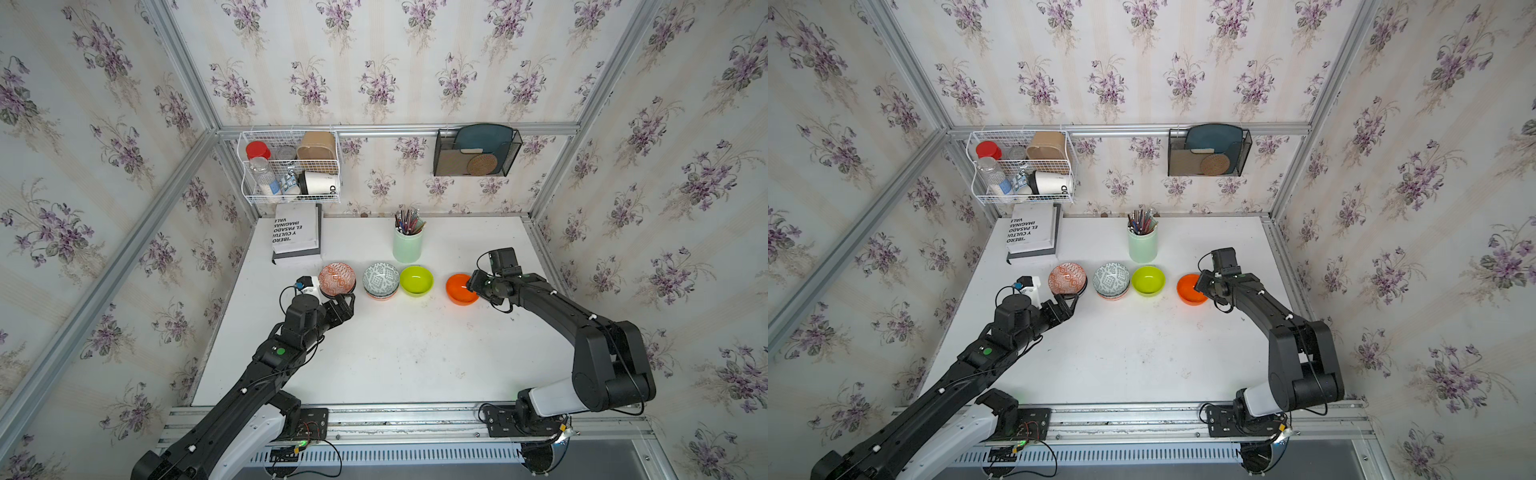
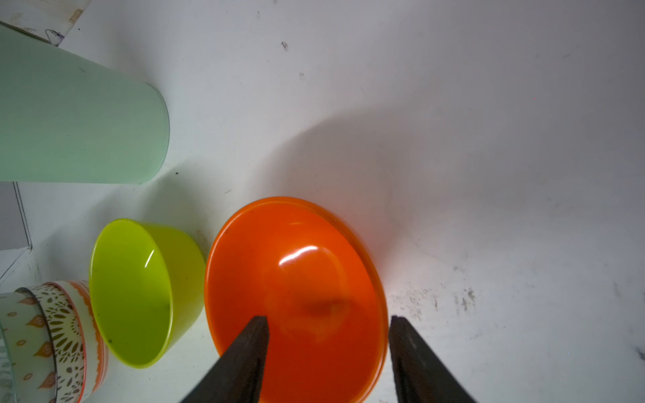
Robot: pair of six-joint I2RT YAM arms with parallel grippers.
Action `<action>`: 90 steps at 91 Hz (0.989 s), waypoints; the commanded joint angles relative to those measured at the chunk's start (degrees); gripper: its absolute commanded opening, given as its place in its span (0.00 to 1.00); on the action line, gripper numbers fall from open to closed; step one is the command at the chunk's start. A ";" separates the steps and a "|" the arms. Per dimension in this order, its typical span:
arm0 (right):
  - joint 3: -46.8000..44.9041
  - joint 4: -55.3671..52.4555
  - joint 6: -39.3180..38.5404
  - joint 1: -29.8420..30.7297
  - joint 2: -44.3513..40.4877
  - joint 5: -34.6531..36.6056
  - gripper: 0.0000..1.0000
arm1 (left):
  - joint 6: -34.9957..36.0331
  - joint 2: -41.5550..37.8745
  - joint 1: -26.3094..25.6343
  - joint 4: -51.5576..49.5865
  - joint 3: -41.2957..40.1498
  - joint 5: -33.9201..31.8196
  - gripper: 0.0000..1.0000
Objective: Stack the bowls
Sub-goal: Pick up the bowl from the center of the board.
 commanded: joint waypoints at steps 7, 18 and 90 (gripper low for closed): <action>-0.52 2.42 -1.35 -0.14 1.37 -0.75 0.62 | -0.30 0.65 -0.01 1.28 0.67 0.31 0.91; -0.26 2.61 -1.88 -0.08 2.68 -0.15 0.60 | -0.31 0.69 -0.01 1.06 0.70 0.40 0.91; -1.46 3.38 -1.35 -0.12 4.21 0.95 0.20 | -0.33 0.17 -0.01 1.47 0.41 0.27 0.91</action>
